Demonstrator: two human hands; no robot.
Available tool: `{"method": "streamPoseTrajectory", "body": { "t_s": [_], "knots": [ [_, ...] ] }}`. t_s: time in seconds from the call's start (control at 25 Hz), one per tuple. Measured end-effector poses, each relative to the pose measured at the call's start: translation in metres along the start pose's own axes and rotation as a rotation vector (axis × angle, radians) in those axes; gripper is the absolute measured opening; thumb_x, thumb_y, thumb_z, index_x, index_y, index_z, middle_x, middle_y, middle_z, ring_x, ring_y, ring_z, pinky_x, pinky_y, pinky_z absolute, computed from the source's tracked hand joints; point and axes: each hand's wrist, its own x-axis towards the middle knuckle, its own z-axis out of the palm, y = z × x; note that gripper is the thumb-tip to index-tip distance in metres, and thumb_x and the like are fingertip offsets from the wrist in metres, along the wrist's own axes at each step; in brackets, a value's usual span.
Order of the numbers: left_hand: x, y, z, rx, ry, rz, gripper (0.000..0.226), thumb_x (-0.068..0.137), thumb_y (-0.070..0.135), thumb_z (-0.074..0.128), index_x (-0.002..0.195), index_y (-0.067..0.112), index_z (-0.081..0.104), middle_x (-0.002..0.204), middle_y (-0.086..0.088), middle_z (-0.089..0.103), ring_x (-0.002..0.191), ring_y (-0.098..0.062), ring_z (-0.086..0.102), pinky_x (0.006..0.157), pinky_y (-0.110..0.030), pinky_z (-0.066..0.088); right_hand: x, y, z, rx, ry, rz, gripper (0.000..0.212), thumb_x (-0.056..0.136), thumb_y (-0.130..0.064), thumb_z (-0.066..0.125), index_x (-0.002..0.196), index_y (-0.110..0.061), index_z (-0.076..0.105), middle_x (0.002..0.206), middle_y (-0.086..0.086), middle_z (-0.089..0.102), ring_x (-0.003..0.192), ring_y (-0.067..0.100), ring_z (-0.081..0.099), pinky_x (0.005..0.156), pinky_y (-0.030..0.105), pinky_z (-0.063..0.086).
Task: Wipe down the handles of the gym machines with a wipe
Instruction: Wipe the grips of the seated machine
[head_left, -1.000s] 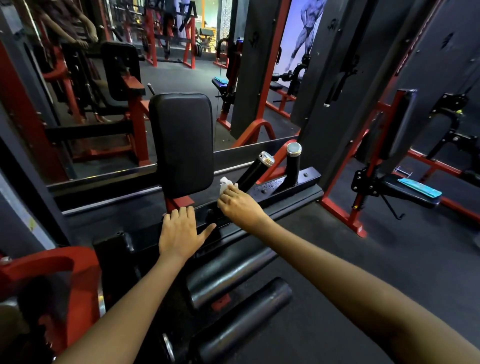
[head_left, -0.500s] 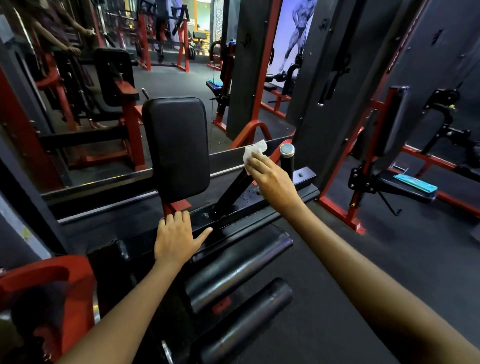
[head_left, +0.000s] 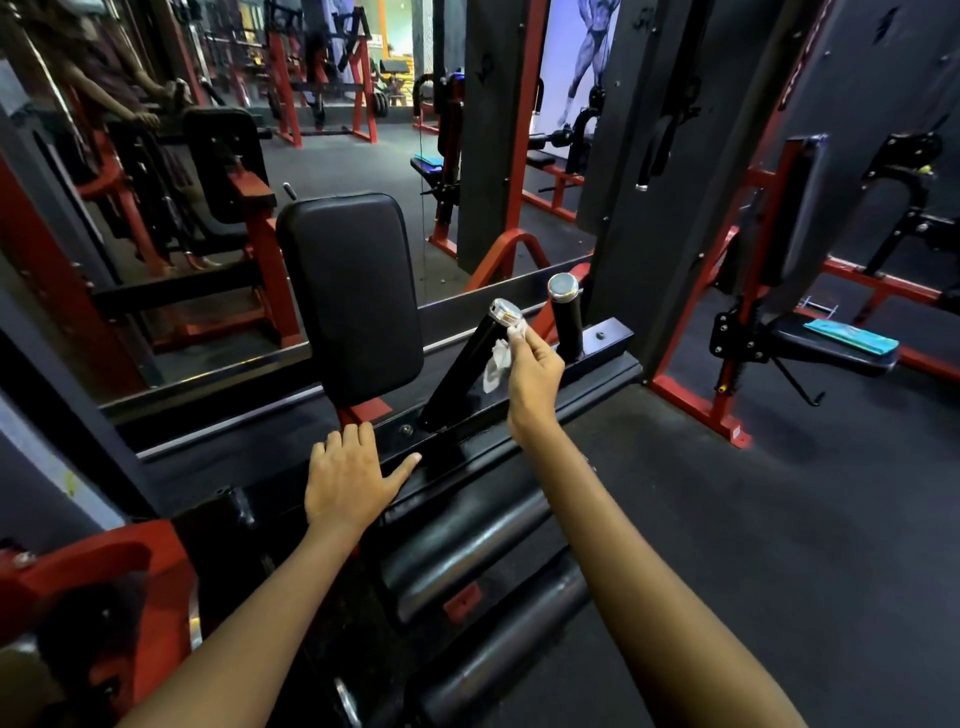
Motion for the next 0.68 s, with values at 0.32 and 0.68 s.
{"method": "streamPoseTrajectory", "body": {
  "t_s": [0.32, 0.68],
  "knots": [
    [0.001, 0.001, -0.001, 0.025, -0.016, 0.001, 0.075, 0.082, 0.071, 0.027, 0.084, 0.002, 0.058, 0.072, -0.012, 0.059, 0.066, -0.030, 0.058, 0.058, -0.038, 0.044, -0.030, 0.053, -0.001, -0.113, -0.118, 0.143, 0.029, 0.097, -0.012, 0.046, 0.072, -0.006, 0.059, 0.066, 0.003, 0.054, 0.063, 0.009, 0.047, 0.063, 0.023, 0.041],
    [0.001, 0.001, -0.001, 0.030, -0.015, 0.007, 0.078, 0.081, 0.073, 0.024, 0.084, 0.003, 0.059, 0.072, -0.011, 0.058, 0.064, -0.028, 0.056, 0.056, -0.036, 0.043, -0.051, 0.084, 0.009, -0.152, -0.153, 0.212, 0.021, 0.096, -0.014, 0.043, 0.081, -0.017, 0.058, 0.070, 0.000, 0.054, 0.072, 0.017, 0.052, 0.073, 0.034, 0.046]
  ]
}}
